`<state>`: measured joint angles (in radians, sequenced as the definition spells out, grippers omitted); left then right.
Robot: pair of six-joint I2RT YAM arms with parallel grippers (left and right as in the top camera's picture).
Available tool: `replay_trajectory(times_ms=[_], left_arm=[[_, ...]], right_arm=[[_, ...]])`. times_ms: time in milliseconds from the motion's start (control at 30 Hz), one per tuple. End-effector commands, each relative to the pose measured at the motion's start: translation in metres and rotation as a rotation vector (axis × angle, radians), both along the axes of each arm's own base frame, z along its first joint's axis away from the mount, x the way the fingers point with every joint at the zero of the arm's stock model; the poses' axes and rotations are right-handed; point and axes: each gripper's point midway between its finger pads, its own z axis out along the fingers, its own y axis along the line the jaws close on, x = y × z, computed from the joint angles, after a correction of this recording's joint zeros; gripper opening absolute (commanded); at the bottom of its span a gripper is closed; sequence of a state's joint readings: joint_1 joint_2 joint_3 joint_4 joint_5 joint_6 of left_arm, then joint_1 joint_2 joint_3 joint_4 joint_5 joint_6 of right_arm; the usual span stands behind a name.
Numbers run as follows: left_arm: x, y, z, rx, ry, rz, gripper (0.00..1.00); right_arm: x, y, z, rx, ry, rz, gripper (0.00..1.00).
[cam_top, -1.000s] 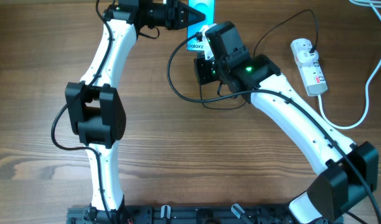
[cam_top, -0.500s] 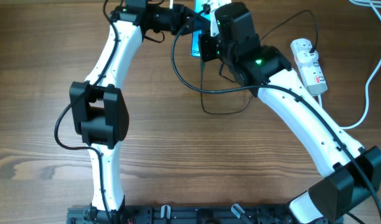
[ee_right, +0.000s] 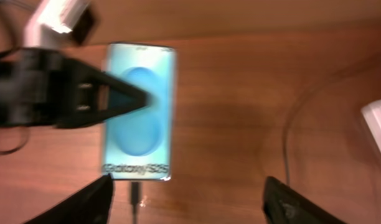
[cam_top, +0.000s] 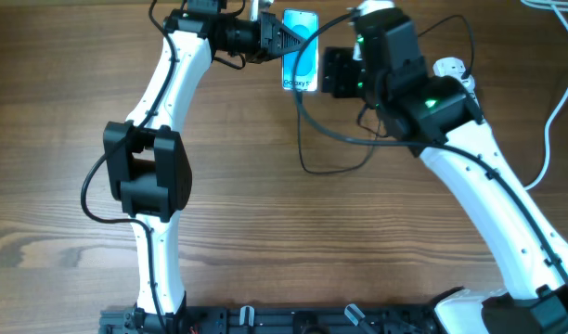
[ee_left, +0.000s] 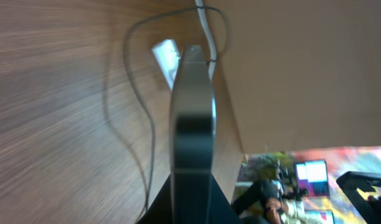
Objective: Plug charger to phone and switch on socket
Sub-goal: 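Open the right gripper off the plug and pull it away rightward, then lower the phone flat onto the table with the left gripper and release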
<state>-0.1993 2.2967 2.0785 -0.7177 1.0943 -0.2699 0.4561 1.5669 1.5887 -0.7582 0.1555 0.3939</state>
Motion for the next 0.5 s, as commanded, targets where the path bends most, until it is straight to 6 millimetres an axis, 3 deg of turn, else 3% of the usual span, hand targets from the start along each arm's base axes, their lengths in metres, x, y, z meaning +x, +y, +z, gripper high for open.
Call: replay_trajectory(times_ms=[0,133,167,300,400,433,467], left_arm=[[0.005,0.014,-0.016,0.132,0.073,0.113,0.04],[-0.003,0.002,-0.049,0.202,0.126,0.103,0.04],[-0.004,-0.003,-0.067,0.219,0.151,0.095,0.04],[-0.015,-0.008,-0.105,0.245,0.255,0.071,0.04],[-0.028,-0.013,-0.122,0.289,0.260,0.027,0.04],[-0.040,-0.015,-0.141,0.345,0.289,0.025,0.04],[-0.044,-0.016,-0.145,0.349,0.298,0.019,0.04]], right_arm=[[0.004,-0.049,-0.004,0.061,0.056,-0.212,0.83],[0.000,-0.081,-0.017,0.047,0.125,-0.294,0.87],[-0.003,-0.086,-0.020,0.038,0.144,-0.306,0.87],[-0.010,-0.095,-0.027,-0.003,0.173,-0.329,0.87],[-0.010,-0.095,-0.027,-0.004,0.173,-0.330,0.89],[-0.010,-0.095,-0.027,-0.004,0.173,-0.330,0.89],[-0.010,-0.095,-0.027,-0.004,0.173,-0.330,0.89]])
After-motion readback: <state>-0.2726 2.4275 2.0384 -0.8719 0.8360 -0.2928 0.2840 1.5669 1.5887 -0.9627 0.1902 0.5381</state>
